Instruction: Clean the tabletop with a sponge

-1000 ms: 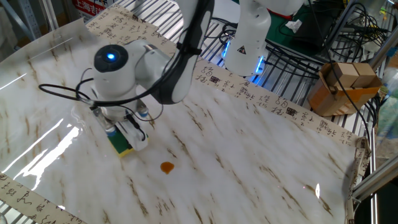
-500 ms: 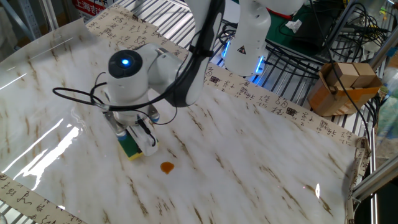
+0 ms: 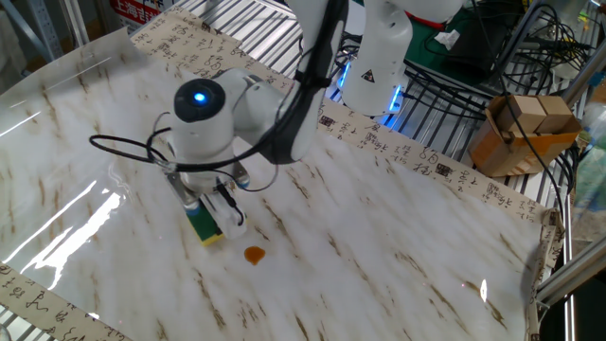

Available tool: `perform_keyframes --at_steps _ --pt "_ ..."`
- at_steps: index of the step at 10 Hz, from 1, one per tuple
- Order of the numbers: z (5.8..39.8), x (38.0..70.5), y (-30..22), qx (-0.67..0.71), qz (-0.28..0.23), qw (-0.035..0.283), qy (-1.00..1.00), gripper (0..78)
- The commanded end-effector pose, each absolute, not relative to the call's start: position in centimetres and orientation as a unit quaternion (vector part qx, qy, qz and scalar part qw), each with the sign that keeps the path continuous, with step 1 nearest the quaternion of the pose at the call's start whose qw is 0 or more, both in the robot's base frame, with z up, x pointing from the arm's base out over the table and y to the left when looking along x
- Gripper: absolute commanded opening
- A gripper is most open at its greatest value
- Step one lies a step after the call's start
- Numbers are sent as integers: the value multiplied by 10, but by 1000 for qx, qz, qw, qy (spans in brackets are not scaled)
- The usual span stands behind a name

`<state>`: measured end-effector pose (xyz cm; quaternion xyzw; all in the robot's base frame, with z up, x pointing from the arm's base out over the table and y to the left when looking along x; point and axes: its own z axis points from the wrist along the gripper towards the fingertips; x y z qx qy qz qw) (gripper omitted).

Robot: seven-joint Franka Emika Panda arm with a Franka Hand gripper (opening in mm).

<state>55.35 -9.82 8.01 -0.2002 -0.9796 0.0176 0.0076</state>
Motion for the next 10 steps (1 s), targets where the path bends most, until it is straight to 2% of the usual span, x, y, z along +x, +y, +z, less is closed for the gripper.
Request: perform_keyframes --at_steps 1,4,10 --pt "76 551 -76 -220 16 3 -975 12" --pt "86 549 -77 -220 11 12 -975 12" --pt "85 549 -77 -201 10 4 -980 12"
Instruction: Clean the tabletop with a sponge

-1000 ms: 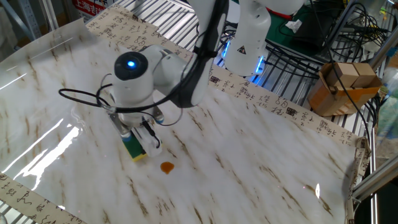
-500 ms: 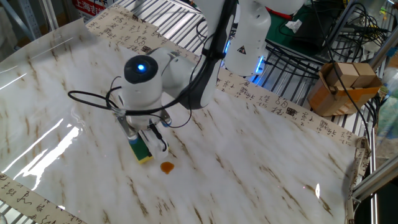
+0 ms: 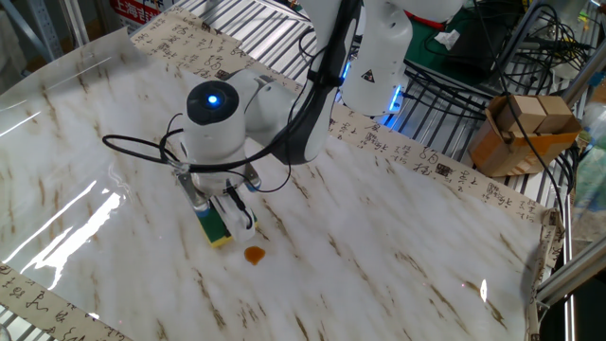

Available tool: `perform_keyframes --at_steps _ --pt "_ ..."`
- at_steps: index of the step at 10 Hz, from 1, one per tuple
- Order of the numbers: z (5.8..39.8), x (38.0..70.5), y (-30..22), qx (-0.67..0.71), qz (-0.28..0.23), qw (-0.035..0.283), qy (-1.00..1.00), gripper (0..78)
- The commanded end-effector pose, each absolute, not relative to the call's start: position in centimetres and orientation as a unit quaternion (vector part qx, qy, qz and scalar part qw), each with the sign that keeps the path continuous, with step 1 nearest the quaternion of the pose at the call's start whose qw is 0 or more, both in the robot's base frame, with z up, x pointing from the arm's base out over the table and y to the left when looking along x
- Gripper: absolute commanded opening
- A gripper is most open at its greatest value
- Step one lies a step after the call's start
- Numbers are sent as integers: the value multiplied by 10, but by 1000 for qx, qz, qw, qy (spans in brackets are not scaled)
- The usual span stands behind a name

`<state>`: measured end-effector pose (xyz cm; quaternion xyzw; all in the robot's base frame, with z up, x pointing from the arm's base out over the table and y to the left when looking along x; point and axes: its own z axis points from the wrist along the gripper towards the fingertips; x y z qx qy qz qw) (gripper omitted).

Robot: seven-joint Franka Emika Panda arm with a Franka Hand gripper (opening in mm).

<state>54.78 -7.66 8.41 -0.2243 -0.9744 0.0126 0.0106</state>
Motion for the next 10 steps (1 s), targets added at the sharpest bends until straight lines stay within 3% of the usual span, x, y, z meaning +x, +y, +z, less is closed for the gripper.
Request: perform_keyframes --at_steps 1,10 --pt "85 549 -77 -183 11 5 -983 12" --pt "85 549 -77 -121 16 7 -992 12"
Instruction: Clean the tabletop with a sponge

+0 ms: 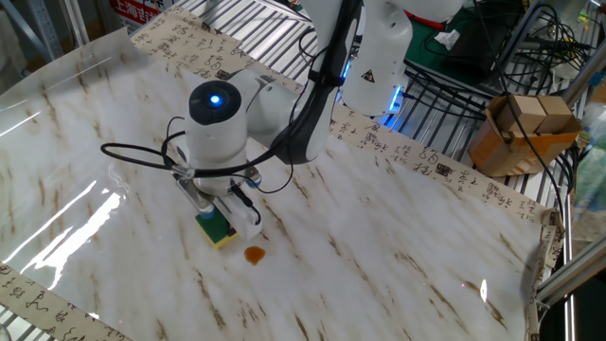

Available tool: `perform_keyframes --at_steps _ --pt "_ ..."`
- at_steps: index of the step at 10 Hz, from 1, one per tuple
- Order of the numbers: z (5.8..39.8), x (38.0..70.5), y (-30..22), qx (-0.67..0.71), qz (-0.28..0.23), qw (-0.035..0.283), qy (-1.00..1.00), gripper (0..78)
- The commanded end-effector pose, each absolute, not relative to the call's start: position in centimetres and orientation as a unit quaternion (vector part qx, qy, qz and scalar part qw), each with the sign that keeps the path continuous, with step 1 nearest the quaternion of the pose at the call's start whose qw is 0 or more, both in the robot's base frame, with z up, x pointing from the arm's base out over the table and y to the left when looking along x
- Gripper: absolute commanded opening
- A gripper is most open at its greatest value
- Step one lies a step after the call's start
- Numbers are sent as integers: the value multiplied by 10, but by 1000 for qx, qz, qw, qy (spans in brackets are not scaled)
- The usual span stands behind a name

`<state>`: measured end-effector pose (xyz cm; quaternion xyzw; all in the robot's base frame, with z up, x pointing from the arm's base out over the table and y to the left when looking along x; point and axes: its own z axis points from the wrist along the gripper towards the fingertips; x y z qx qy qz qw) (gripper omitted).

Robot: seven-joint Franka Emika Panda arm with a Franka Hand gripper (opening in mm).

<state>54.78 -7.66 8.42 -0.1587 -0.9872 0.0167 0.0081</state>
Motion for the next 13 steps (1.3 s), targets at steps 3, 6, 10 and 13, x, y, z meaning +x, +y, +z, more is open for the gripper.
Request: perform_keyframes --at_steps 3,6,10,13 --pt "86 548 -76 -124 10 10 -992 12" --pt "91 541 -61 -139 12 12 -990 12" --pt "84 541 -52 -143 15 8 -990 12" --pt "81 541 -47 -146 12 8 -989 12"
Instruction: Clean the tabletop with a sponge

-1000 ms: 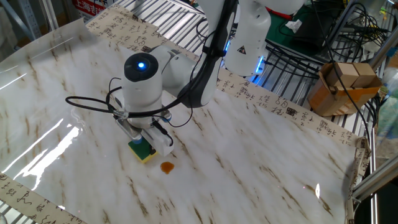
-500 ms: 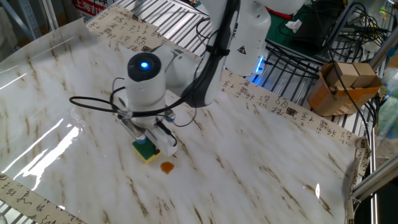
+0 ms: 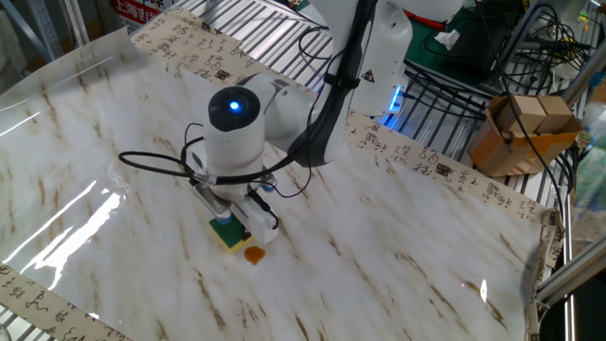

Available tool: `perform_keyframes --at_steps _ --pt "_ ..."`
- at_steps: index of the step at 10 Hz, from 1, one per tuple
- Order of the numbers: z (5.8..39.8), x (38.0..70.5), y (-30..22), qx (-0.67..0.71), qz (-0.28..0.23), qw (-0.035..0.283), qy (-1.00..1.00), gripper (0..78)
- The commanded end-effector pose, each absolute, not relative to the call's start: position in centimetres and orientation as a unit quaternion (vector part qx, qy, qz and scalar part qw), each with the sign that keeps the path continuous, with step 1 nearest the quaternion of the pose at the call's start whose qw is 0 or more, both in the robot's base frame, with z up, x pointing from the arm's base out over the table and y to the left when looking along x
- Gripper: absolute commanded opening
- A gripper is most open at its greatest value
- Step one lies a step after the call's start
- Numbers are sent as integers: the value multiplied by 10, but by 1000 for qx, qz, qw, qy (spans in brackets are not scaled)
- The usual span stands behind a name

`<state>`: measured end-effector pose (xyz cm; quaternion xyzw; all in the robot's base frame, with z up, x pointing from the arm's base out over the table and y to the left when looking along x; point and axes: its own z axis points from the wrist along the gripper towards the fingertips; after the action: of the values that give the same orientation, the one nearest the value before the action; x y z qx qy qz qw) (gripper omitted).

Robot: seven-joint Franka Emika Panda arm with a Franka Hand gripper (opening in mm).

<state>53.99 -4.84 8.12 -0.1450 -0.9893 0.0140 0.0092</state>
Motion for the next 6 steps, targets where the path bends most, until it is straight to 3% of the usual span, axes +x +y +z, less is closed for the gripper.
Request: perform_keyframes --at_steps 1,6 --pt "77 541 -43 -150 11 6 -989 12" --pt "71 540 -26 -168 7 -4 -986 12"
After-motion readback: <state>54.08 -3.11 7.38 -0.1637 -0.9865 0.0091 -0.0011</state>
